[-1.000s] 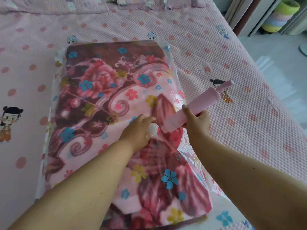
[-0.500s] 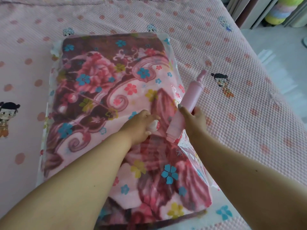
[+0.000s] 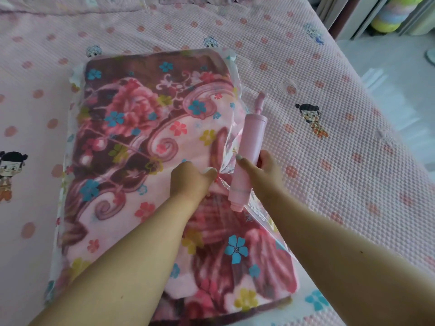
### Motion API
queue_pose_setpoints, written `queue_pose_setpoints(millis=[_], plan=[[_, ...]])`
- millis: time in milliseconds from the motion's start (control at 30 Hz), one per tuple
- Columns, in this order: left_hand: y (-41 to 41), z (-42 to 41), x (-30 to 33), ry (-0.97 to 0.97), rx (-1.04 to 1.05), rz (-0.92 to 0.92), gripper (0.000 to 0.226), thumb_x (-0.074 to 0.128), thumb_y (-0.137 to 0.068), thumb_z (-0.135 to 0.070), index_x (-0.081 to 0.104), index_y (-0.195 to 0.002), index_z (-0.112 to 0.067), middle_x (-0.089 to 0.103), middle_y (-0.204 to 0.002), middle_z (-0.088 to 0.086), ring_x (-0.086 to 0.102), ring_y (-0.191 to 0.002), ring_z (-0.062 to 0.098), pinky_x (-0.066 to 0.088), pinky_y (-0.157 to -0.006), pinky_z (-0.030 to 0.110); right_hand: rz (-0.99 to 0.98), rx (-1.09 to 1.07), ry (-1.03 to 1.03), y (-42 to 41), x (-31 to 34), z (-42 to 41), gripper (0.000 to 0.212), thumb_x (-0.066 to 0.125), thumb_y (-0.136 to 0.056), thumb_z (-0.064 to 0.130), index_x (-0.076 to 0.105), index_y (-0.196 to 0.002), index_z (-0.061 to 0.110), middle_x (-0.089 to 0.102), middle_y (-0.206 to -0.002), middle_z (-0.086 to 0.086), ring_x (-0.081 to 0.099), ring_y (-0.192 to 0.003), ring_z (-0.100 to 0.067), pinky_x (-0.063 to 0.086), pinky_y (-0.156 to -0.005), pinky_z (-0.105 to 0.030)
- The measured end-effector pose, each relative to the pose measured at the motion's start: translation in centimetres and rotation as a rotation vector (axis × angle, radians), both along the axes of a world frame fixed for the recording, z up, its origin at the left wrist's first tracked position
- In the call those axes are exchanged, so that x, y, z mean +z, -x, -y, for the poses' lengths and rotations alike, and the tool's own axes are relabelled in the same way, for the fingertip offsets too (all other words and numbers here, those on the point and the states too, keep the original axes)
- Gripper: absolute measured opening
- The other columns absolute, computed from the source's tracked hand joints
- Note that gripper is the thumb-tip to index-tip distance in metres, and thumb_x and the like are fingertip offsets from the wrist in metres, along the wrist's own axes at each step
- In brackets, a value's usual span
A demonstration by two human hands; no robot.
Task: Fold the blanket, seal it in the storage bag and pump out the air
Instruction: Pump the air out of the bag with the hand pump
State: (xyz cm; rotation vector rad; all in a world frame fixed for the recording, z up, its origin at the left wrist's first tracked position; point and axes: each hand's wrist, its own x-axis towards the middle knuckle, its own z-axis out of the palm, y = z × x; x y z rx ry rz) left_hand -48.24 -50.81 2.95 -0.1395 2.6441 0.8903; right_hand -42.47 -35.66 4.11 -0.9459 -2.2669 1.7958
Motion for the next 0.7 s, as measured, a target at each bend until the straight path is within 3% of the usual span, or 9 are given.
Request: queue_pose_setpoints(millis=[67, 167, 233, 300, 333, 400, 500, 633, 700], plan=[[0.0, -0.5, 0.1, -0.126, 0.205, 0.172, 0.048, 0.063, -0.076, -0.046, 0.066, -0.088, 0.0, 0.068, -0.071, 0.01, 0.063, -0.063, 0.024, 0.04, -0.056, 0.023, 0.019, 0.026, -0.004, -0.1, -0.2, 0.1, 0.039, 0.074, -0.076, 0.043, 0.055, -0.089, 0.011, 0.056, -0.076, 0.003, 0.053, -0.067, -0.012, 0.049, -0.064, -0.033], [0.2, -0.5, 1.6, -0.24, 0.253, 0.445, 0.044, 0.048, -0.087, -0.043, 0.061, -0.075, -0.003, 0.061, -0.057, 0.009, 0.054, -0.044, 0.021, 0.041, -0.047, 0.022, 0.046, 0.076, -0.019, -0.3, 0.1, 0.5, 0.051, 0.069, -0.063, 0.055, 0.057, -0.089, 0.012, 0.062, -0.081, -0.006, 0.061, -0.075, -0.024, 0.053, -0.075, -0.048], [1.0, -0.1, 2.5, -0.165, 0.17, 0.354, 0.06, 0.035, -0.094, -0.054, 0.065, -0.091, -0.003, 0.069, -0.084, 0.015, 0.066, -0.073, 0.028, 0.054, -0.071, 0.033, 0.03, 0.116, 0.007, 0.0, 0.3, 0.7, 0.046, 0.071, -0.067, 0.052, 0.057, -0.087, 0.013, 0.063, -0.08, -0.006, 0.063, -0.076, -0.023, 0.056, -0.072, -0.041], [1.5, 0.0, 4.0, -0.304, 0.134, 0.197, 0.063, 0.037, -0.092, -0.065, 0.065, -0.101, -0.01, 0.066, -0.095, 0.01, 0.063, -0.09, 0.026, 0.051, -0.088, 0.036, -0.014, 0.169, 0.016, 0.6, 0.8, 1.1, 0.028, 0.072, -0.081, 0.04, 0.053, -0.083, 0.019, 0.056, -0.073, 0.007, 0.057, -0.063, -0.001, 0.046, -0.057, -0.016], [1.4, -0.1, 4.7, -0.499, 0.112, 0.226, 0.056, 0.041, -0.091, -0.065, 0.063, -0.096, -0.014, 0.065, -0.088, 0.005, 0.061, -0.086, 0.023, 0.049, -0.085, 0.036, -0.032, 0.21, 0.016, 0.9, 1.4, 1.6, 0.022, 0.069, -0.086, 0.036, 0.052, -0.085, 0.021, 0.055, -0.072, 0.011, 0.054, -0.059, 0.005, 0.042, -0.054, -0.011], [0.6, -0.6, 5.8, -0.869, 0.143, 0.407, 0.04, 0.051, -0.091, -0.054, 0.064, -0.092, -0.016, 0.068, -0.076, 0.0, 0.064, -0.076, 0.018, 0.053, -0.081, 0.036, -0.058, 0.299, -0.022, 1.5, 1.8, 2.6, 0.022, 0.058, -0.094, 0.038, 0.052, -0.083, 0.02, 0.055, -0.071, 0.007, 0.055, -0.06, -0.002, 0.043, -0.057, -0.019], [0.2, 0.0, 4.4, -1.058, 0.209, 0.425, 0.027, 0.062, -0.09, -0.035, 0.065, -0.096, -0.008, 0.069, -0.083, 0.012, 0.065, -0.076, 0.028, 0.053, -0.082, 0.049, -0.115, 0.349, -0.081, 1.9, 2.1, 3.5, 0.034, 0.039, -0.103, 0.032, 0.056, -0.076, 0.02, 0.054, -0.063, 0.011, 0.052, -0.053, 0.003, 0.04, -0.054, -0.017], [0.6, 3.9, 2.3, -1.017, 0.447, 0.256, 0.03, 0.068, -0.087, -0.033, 0.064, -0.102, -0.008, 0.067, -0.078, 0.008, 0.065, -0.071, 0.024, 0.056, -0.069, 0.038, 0.038, 0.433, -0.5, 2.5, 0.3, 3.2, 0.022, 0.052, -0.097, 0.027, 0.065, -0.101, 0.01, 0.062, -0.096, -0.002, 0.058, -0.08, -0.019, 0.035, -0.064, -0.024], [0.5, 5.8, 1.3, -0.995, 0.509, 0.296, 0.038, 0.067, -0.087, -0.034, 0.061, -0.114, -0.009, 0.065, -0.082, 0.008, 0.065, -0.072, 0.023, 0.054, -0.063, 0.031, 0.147, 0.633, -0.629, 2.7, -0.7, 3.7, 0.038, 0.066, -0.087, 0.033, 0.059, -0.12, 0.016, 0.055, -0.118, -0.001, 0.059, -0.094, -0.02, 0.045, -0.078, -0.027]])
